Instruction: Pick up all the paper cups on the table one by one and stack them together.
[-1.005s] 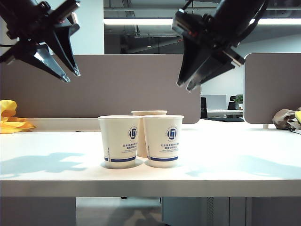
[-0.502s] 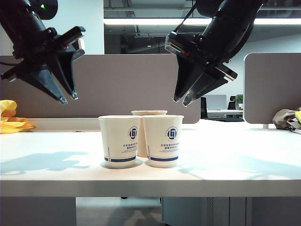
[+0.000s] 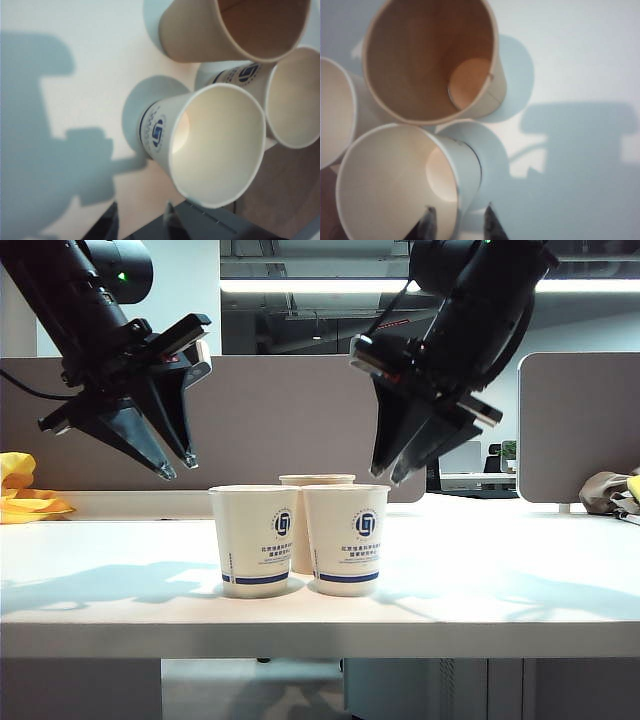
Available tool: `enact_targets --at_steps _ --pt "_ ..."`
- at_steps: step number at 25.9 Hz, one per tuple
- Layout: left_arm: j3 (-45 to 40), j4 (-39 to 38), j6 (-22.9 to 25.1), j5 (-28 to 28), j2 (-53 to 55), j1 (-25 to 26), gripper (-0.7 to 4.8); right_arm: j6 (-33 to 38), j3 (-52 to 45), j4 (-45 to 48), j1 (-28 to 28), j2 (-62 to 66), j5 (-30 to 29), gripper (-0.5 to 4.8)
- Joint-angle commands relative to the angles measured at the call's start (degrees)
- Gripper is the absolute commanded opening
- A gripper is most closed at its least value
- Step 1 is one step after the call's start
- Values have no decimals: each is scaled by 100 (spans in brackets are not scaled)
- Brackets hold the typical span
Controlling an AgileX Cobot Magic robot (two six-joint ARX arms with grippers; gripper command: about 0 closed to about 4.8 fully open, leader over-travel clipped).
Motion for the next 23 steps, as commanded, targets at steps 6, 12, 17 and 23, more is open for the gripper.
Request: enact_targets --at_steps 6,12,17,23 --pt "39 387 -260 153 4 -9 121 -22 28 37 13 192 -96 126" --pt "37 562 -352 142 11 -59 121 -22 31 157 13 262 -92 79" --pt "39 743 -555 214 199 -87 121 -24 31 267 11 262 -50 16" --pt "44 804 -531 109 396 -282 121 -42 31 216 11 262 -50 -4"
